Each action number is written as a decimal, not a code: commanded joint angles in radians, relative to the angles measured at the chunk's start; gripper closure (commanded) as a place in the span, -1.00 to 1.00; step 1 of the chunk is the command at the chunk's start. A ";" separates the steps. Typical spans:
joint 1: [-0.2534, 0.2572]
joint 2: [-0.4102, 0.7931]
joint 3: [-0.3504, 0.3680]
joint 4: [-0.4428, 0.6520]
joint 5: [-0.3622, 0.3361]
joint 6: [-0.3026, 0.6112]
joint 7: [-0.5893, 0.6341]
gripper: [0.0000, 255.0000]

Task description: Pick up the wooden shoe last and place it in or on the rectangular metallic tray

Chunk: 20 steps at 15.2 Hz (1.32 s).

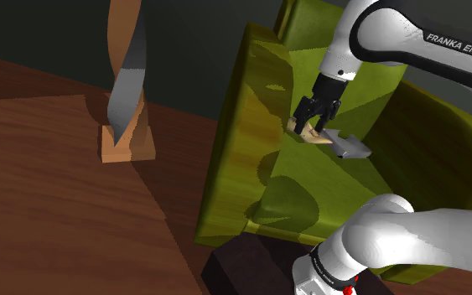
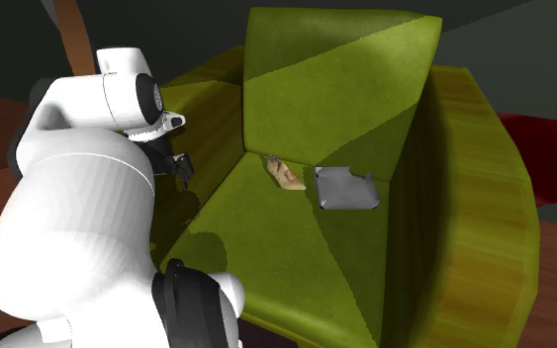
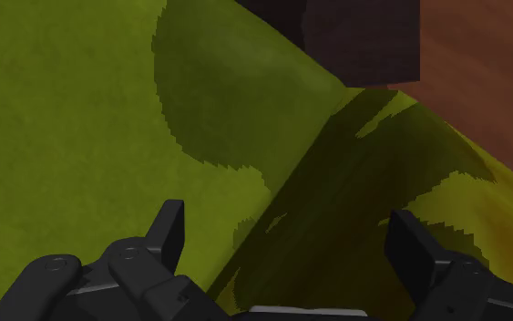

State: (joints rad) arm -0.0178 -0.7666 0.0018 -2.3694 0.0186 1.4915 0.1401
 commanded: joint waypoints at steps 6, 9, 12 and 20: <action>-0.026 0.041 -0.075 -0.049 -0.116 0.088 -0.133 -1.00; -0.043 0.080 -0.121 -0.065 -0.183 0.150 -0.209 -1.00; -0.061 0.132 -0.166 -0.070 -0.246 0.216 -0.280 -1.00; -0.100 0.318 -0.285 -0.026 -0.388 0.408 -0.454 -1.00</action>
State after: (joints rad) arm -0.1117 -0.4661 -0.2682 -2.3980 -0.3505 1.8756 -0.2901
